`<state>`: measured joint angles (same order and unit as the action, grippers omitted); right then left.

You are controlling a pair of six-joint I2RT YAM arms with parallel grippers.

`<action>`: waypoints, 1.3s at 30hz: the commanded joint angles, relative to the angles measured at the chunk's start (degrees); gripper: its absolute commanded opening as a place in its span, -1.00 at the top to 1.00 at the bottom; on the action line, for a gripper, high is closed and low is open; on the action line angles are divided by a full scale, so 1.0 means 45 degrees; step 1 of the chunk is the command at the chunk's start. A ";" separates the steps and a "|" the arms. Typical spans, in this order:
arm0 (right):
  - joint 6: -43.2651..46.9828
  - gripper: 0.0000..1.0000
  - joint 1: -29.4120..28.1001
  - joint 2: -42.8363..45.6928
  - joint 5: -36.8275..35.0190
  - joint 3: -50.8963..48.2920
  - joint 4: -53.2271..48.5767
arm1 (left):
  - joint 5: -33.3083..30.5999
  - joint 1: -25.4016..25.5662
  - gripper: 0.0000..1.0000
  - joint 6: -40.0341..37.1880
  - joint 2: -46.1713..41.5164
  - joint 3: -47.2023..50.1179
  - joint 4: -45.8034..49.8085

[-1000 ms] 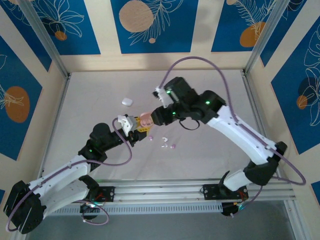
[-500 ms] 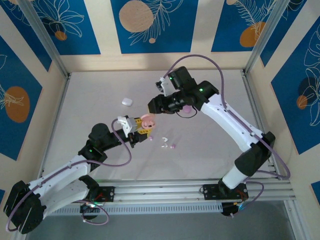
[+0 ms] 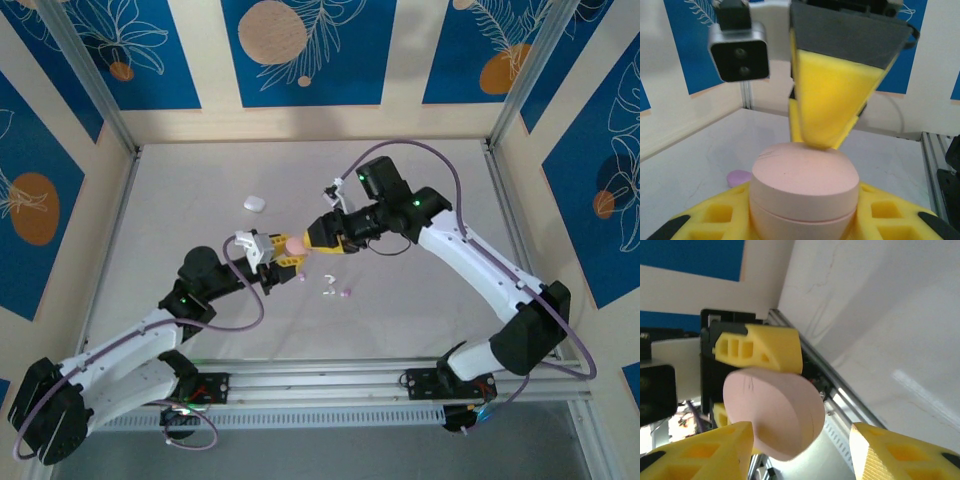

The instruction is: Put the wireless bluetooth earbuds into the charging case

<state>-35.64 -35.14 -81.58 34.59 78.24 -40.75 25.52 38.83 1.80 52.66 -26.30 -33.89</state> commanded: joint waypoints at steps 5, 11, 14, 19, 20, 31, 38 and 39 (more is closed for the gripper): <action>-0.2158 -0.12 0.0239 0.0249 0.3605 -0.1634 0.3835 | 0.0640 0.0092 0.27 0.1004 0.0310 -0.0491 -0.1724; -0.4095 0.08 0.0425 -0.0161 0.4459 -0.2510 0.6818 | 0.1161 0.0093 0.25 0.1269 0.0503 -0.0707 -0.1893; -0.4687 0.30 0.0425 -0.0251 0.4681 -0.2769 0.7705 | 0.1195 0.0102 0.25 0.1216 0.0545 -0.0793 -0.1743; -0.4715 0.50 0.0588 -0.0109 0.4409 -0.2959 0.7679 | 0.1169 0.0102 0.21 0.1123 0.0641 -0.0815 -0.1668; -0.4774 0.55 0.0653 -0.0067 0.4331 -0.3019 0.7689 | 0.1187 0.0101 0.20 0.1091 0.0688 -0.0832 -0.1618; -0.5069 0.74 0.1272 0.0356 0.3297 -0.3712 0.8163 | -0.0127 0.0097 -0.25 0.0410 0.0741 -0.0901 -0.0282; -0.4027 0.74 0.2495 -0.0057 0.0975 -0.4067 0.7024 | -0.2719 0.0097 -0.56 0.0065 -0.0055 -0.0587 0.1542; -0.3734 0.74 0.2710 -0.0342 0.0428 -0.4056 0.6651 | -0.3031 0.0102 -0.57 0.0068 -0.0289 -0.0492 0.1717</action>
<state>-56.05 -25.45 -81.69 43.99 60.73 -6.57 18.26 38.87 3.16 54.46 -28.62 -29.61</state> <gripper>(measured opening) 0.284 0.781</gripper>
